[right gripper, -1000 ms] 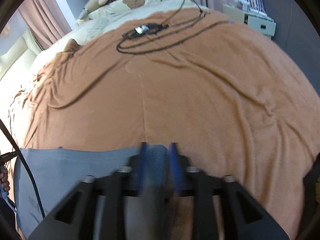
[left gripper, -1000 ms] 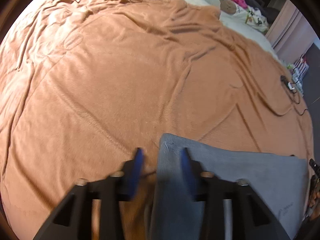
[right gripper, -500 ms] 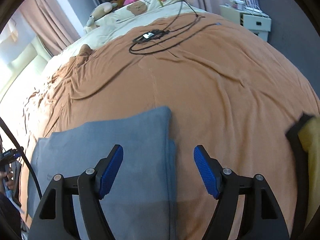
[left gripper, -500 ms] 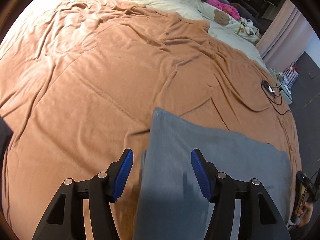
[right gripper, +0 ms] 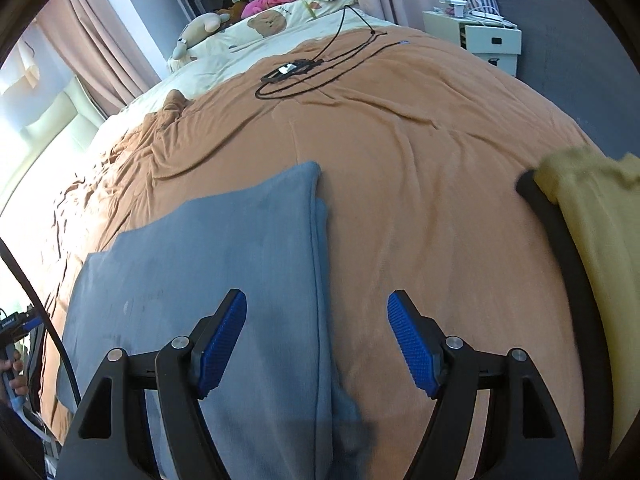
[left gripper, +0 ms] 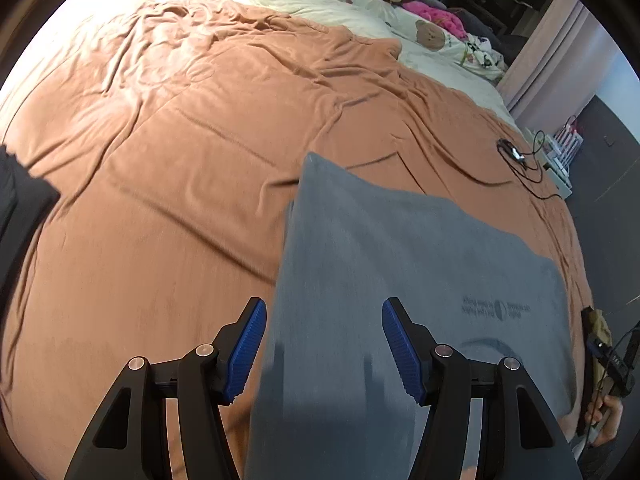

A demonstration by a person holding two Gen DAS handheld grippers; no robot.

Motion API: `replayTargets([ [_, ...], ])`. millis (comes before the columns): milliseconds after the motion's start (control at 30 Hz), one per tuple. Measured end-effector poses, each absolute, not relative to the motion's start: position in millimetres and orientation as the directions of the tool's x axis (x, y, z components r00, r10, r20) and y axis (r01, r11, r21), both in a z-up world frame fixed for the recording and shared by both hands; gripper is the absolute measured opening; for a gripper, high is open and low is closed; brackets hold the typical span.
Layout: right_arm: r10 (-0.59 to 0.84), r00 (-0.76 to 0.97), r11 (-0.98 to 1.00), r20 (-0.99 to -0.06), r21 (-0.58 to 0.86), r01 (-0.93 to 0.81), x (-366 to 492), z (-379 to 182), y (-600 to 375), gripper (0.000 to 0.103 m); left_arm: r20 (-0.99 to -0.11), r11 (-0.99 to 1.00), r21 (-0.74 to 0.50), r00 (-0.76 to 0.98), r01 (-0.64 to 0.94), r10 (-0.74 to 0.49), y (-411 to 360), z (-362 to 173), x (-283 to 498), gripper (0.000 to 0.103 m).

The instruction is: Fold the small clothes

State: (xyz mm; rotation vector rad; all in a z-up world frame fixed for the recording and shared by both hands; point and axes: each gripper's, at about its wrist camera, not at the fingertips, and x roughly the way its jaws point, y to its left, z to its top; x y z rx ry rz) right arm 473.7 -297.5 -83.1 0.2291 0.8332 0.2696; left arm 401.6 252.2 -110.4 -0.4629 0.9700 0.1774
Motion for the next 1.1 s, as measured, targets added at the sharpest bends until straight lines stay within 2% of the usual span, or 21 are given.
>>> replayTargets([
  [600, 0.363, 0.603, 0.92, -0.711, 0.378, -0.107, 371, -112, -325, 0.072, -0.804, 0.88, -0.352, 0.585, -0.32, -0.109, 218, -123, 310, 0.061],
  [767, 0.313, 0.607, 0.939, -0.73, 0.335, -0.081, 359, -112, -319, 0.072, -0.822, 0.873, -0.346, 0.56, -0.344, -0.105, 218, -144, 294, 0.059],
  [833, 0.281, 0.606, 0.95, -0.744, 0.305, -0.066, 359, -113, -315, 0.071, -0.834, 0.868, -0.324, 0.546, -0.377, -0.074, 222, -152, 290, 0.051],
  [933, 0.214, 0.588, 0.965, -0.78, 0.262, -0.003, 364, -120, -317, 0.066, -0.856, 0.839, -0.308, 0.515, -0.448, -0.04, 233, -168, 281, 0.046],
  [1100, 0.145, 0.573, 0.97, -0.806, 0.231, 0.08, 353, -120, -325, 0.064, -0.884, 0.823, -0.259, 0.467, -0.506, 0.008, 249, -183, 270, 0.045],
])
